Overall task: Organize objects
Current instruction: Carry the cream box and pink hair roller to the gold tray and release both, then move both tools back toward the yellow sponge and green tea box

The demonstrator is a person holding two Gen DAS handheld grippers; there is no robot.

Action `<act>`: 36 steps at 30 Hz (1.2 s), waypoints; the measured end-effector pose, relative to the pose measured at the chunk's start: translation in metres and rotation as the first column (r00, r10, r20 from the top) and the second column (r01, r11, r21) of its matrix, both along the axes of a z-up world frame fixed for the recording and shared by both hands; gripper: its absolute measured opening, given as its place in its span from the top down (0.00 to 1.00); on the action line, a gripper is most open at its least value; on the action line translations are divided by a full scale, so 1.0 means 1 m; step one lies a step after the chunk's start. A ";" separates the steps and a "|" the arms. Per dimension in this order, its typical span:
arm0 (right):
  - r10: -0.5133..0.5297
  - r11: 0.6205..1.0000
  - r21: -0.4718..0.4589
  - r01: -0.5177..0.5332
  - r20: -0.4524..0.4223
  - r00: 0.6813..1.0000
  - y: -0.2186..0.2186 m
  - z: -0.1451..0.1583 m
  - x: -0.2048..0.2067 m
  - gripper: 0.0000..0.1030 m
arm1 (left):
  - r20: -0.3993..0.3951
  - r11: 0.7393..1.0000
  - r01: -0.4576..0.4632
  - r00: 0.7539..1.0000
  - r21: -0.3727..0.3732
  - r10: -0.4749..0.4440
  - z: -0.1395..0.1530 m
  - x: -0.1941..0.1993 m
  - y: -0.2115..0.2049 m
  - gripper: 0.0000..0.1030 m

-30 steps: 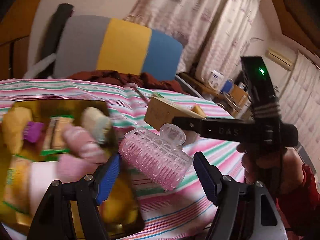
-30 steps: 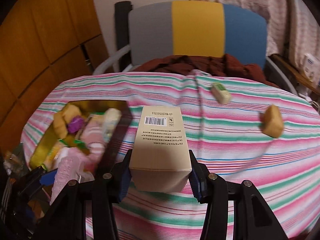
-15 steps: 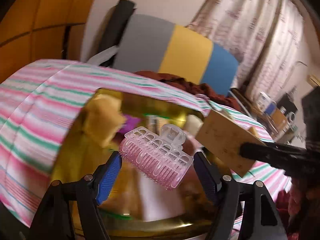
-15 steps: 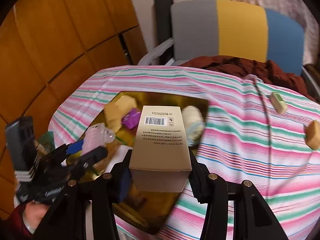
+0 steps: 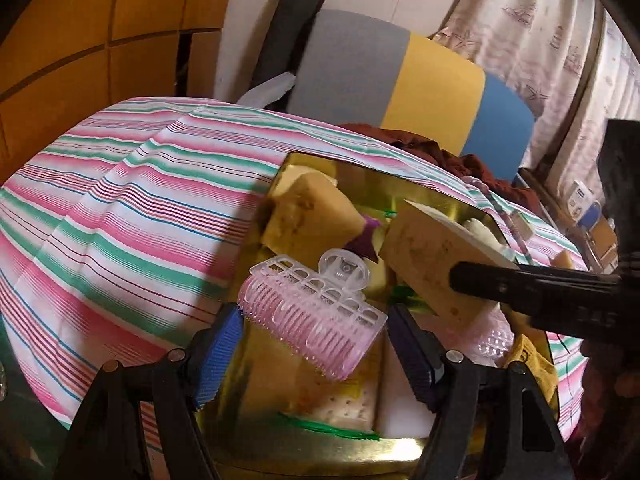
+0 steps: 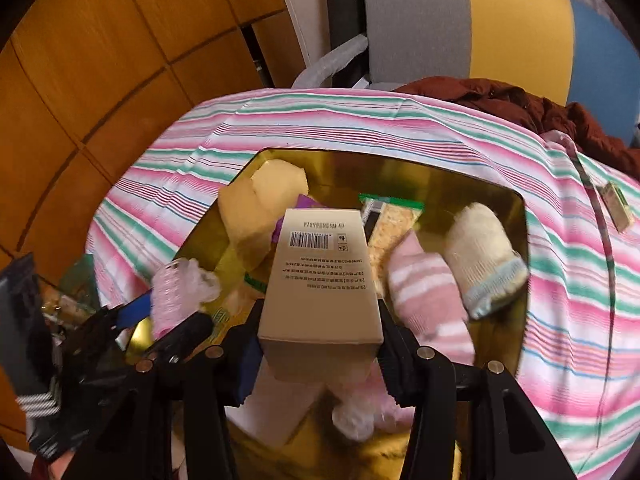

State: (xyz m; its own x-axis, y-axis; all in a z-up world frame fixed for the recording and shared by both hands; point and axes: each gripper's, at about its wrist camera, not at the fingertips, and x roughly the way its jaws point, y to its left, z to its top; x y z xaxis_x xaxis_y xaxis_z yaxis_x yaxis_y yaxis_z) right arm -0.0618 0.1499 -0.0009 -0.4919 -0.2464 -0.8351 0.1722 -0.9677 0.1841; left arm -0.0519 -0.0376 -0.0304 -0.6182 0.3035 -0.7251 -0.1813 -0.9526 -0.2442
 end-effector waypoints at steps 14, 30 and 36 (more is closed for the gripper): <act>-0.055 0.985 -0.164 0.048 -0.038 0.998 0.022 0.007 0.011 0.32 | -0.043 0.996 -0.065 0.997 0.057 0.067 0.018 0.012 -0.003 0.22; -0.074 0.994 -0.086 0.066 -0.094 0.993 0.069 0.029 0.044 0.32 | -0.063 0.994 0.021 0.998 0.104 -0.015 0.033 0.031 0.039 0.22; -0.135 0.991 -0.008 0.135 -0.117 0.984 0.109 0.032 0.050 0.32 | -0.079 0.991 0.088 0.994 0.102 -0.081 0.042 0.039 0.065 0.22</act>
State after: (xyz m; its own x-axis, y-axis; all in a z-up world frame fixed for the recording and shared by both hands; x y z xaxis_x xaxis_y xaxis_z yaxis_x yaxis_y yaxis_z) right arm -0.0116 0.2591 0.0314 -0.6149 -0.1715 -0.7698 0.0606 -0.9835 0.1707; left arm -0.0126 0.0274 0.0115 -0.6379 0.4292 -0.6394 -0.2814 -0.9028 -0.3253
